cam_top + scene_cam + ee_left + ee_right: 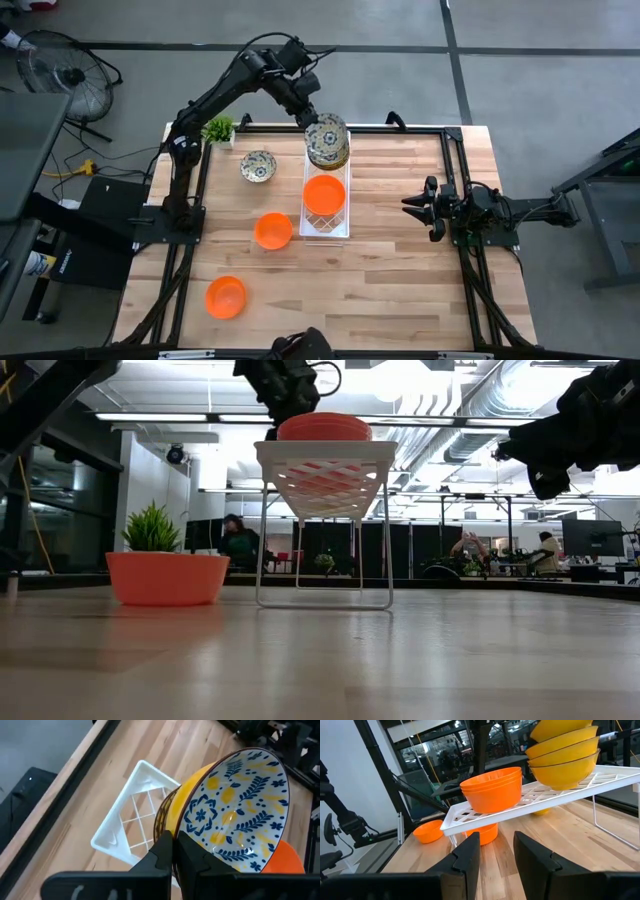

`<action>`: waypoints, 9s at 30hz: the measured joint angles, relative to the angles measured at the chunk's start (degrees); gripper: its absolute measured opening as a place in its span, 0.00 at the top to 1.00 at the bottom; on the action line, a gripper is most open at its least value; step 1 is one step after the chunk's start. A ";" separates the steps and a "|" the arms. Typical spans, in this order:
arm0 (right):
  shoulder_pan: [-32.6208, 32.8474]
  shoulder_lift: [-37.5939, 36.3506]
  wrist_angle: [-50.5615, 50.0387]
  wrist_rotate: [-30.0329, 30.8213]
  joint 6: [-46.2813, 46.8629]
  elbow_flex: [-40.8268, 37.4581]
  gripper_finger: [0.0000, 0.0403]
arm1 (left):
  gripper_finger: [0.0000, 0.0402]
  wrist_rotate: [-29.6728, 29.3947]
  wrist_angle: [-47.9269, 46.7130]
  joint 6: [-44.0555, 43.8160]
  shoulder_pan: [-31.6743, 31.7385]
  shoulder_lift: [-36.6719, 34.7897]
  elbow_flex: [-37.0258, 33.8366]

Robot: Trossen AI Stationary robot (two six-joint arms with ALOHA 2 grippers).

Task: Pick & Place Mini bowls
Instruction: Stack the yellow bowl on top of the yellow bowl on the shelf

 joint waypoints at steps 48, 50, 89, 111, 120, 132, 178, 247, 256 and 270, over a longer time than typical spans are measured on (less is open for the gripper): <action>0.00 0.02 -0.07 -0.04 -0.01 0.00 0.73 | 0.75 0.72 1.37 5.63 -1.72 1.36 0.88; 0.00 0.00 -0.07 -0.04 -0.02 0.00 0.73 | 0.75 0.32 -0.02 7.80 -0.88 -0.11 0.85; -0.02 0.02 -0.09 -0.02 0.00 0.00 0.73 | 0.75 -13.10 -0.72 36.66 11.76 -6.74 -33.88; -0.02 0.01 -0.07 -0.04 -0.01 -0.02 0.73 | 0.75 -15.76 10.15 67.99 12.37 -6.80 -47.76; 0.00 0.02 -0.09 -0.04 -0.02 -0.02 0.73 | 0.75 -20.36 15.08 69.78 12.37 -6.80 -50.59; -0.01 0.02 -0.09 -0.03 0.00 -0.02 0.73 | 0.75 -16.35 10.74 69.12 12.33 -6.80 -50.66; -0.01 0.02 -0.07 -0.04 0.00 -0.01 0.73 | 0.76 -13.63 12.75 61.88 12.35 -6.74 -56.28; -0.02 0.02 -0.08 -0.04 -0.02 0.00 0.73 | 0.99 3.62 3.71 4.48 1.86 -6.74 -3.56; 0.00 0.02 -0.09 -0.04 -0.02 -0.01 0.73 | 0.99 0.04 4.25 -0.67 -0.42 -5.68 -3.54; -0.01 0.01 -0.09 -0.04 -0.01 -0.01 0.73 | 0.99 -5.34 0.44 0.30 -3.48 -1.05 -3.82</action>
